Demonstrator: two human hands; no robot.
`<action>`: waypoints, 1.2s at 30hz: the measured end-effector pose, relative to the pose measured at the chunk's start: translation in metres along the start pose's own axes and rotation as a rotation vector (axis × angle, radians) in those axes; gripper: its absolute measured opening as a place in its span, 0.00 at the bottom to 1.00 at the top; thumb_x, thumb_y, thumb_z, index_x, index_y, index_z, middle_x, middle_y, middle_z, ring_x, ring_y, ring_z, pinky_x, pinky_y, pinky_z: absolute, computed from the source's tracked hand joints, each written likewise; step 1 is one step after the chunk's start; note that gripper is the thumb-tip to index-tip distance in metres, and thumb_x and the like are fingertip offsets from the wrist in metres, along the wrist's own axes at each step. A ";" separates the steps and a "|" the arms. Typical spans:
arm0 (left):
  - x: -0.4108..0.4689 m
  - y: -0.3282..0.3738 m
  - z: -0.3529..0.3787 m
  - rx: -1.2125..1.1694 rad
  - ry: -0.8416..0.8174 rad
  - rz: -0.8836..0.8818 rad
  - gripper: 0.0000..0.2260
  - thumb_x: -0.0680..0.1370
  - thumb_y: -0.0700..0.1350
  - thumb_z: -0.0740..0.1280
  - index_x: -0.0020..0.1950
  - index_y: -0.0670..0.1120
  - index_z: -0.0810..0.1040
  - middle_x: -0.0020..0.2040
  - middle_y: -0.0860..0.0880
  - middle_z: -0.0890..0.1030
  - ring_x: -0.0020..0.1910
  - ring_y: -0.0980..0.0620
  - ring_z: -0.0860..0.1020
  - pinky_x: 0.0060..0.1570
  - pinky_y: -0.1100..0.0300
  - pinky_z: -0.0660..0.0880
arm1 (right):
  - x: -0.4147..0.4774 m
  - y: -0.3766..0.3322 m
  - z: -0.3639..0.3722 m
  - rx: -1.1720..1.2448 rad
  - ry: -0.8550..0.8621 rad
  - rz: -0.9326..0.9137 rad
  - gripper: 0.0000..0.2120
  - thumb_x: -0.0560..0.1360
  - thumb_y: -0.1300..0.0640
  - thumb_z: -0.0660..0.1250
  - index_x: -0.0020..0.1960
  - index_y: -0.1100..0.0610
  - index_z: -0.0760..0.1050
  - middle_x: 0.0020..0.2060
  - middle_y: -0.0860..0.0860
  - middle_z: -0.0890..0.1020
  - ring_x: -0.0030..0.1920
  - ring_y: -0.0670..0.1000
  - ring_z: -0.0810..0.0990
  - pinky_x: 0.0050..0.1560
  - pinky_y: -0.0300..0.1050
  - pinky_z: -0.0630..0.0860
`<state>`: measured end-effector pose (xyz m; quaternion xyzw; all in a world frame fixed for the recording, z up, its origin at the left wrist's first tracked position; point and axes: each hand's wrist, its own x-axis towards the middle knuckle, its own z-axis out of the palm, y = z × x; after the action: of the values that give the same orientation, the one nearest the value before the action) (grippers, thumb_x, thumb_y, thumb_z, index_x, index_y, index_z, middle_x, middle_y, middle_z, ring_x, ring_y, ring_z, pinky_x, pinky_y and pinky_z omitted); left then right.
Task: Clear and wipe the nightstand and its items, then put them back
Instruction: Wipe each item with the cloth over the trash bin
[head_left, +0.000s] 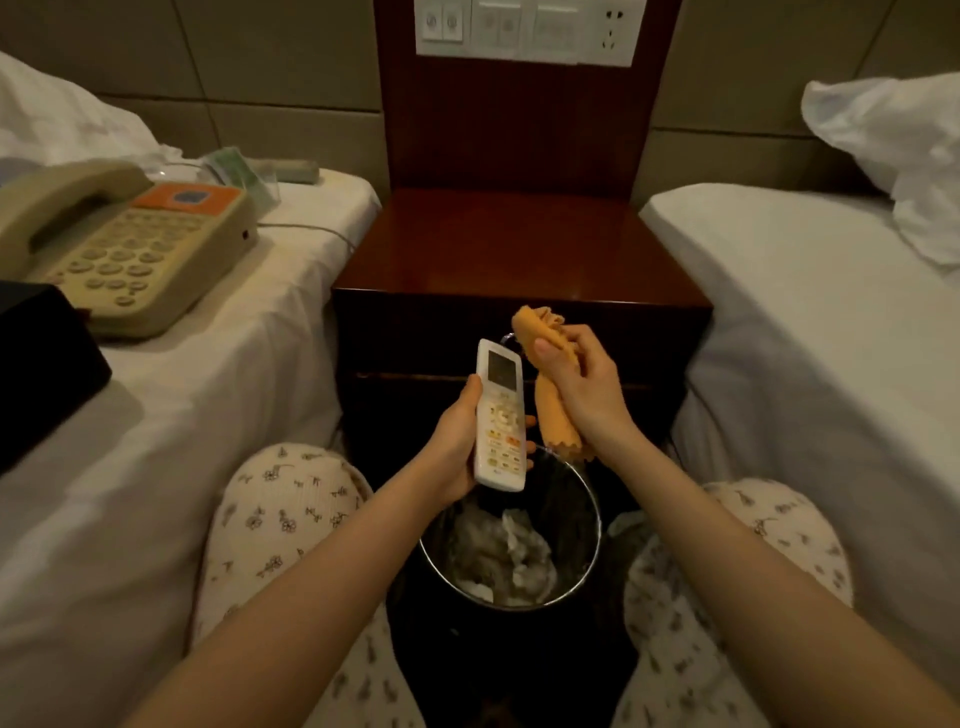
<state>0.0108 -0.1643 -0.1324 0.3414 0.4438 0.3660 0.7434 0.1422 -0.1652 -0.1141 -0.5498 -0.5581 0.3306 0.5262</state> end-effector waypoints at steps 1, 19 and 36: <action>0.000 -0.005 0.002 -0.008 0.021 0.000 0.21 0.82 0.57 0.48 0.61 0.44 0.71 0.43 0.44 0.80 0.38 0.46 0.79 0.35 0.53 0.76 | -0.003 0.004 0.005 -0.075 -0.034 -0.051 0.06 0.76 0.51 0.65 0.52 0.50 0.71 0.45 0.46 0.74 0.42 0.42 0.74 0.40 0.32 0.71; 0.009 -0.022 0.010 0.166 0.157 -0.076 0.20 0.83 0.56 0.47 0.53 0.44 0.72 0.39 0.43 0.77 0.35 0.47 0.77 0.35 0.54 0.75 | 0.004 0.046 0.018 -0.279 0.045 0.072 0.11 0.77 0.48 0.63 0.52 0.55 0.75 0.45 0.51 0.77 0.45 0.50 0.76 0.43 0.42 0.71; 0.005 -0.031 0.016 0.258 0.059 -0.181 0.25 0.83 0.56 0.46 0.68 0.39 0.68 0.43 0.44 0.75 0.39 0.48 0.75 0.36 0.57 0.74 | 0.011 0.065 0.020 -0.380 0.136 0.273 0.17 0.80 0.49 0.55 0.64 0.57 0.68 0.61 0.58 0.68 0.59 0.58 0.72 0.54 0.47 0.68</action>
<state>0.0340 -0.1787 -0.1543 0.3820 0.5377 0.2474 0.7098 0.1427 -0.1388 -0.1774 -0.7303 -0.4942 0.2498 0.4001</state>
